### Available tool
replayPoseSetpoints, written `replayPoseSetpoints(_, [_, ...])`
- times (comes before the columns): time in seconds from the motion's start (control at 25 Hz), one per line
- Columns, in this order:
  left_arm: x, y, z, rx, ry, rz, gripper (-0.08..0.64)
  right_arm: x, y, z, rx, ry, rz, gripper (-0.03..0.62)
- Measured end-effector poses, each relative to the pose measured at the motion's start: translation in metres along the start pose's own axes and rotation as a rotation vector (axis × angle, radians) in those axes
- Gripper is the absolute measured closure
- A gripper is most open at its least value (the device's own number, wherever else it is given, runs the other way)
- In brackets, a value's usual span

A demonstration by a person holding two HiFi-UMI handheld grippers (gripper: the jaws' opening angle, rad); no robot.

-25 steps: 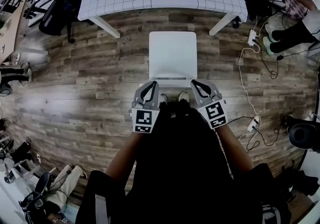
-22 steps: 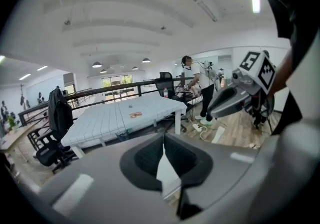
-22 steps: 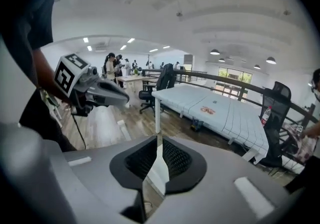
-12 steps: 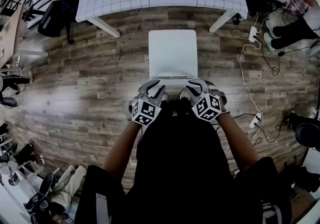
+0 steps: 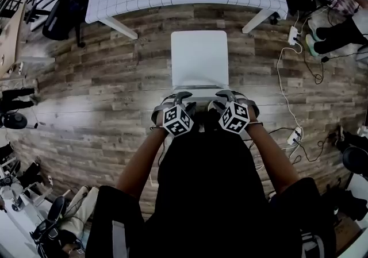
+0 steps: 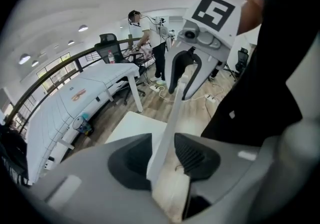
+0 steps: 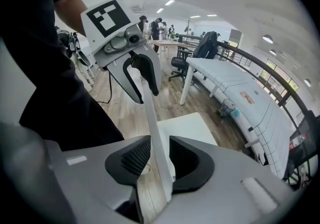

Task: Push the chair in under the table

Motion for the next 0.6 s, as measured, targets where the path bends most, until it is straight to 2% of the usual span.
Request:
replayPoseSetpoints(0.24, [0.018,-0.004,0.005,0.089,0.052,-0.048,0.416,0.019,-0.001,-0.005,-0.006,0.046,0.076,0.462])
replayPoseSetpoints(0.4, [0.028,-0.005,0.001,0.096,0.102,-0.094,0.422,0.031,0.002,-0.006,-0.087,0.114,0.078,0.459])
replayPoseSetpoints(0.6, [0.046,-0.009,0.004,0.146,0.157,-0.124,0.423,0.047,-0.003,-0.008,-0.141,0.172,0.094,0.459])
Point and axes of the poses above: the fingertips, and each gripper's own axes: x forward along the fingers, y to its left, z out of its top, the point moved 9 cm from there along -x, backward along the fingers, and after that the axes turned 8 degrees about z, right-handed, at the moved point
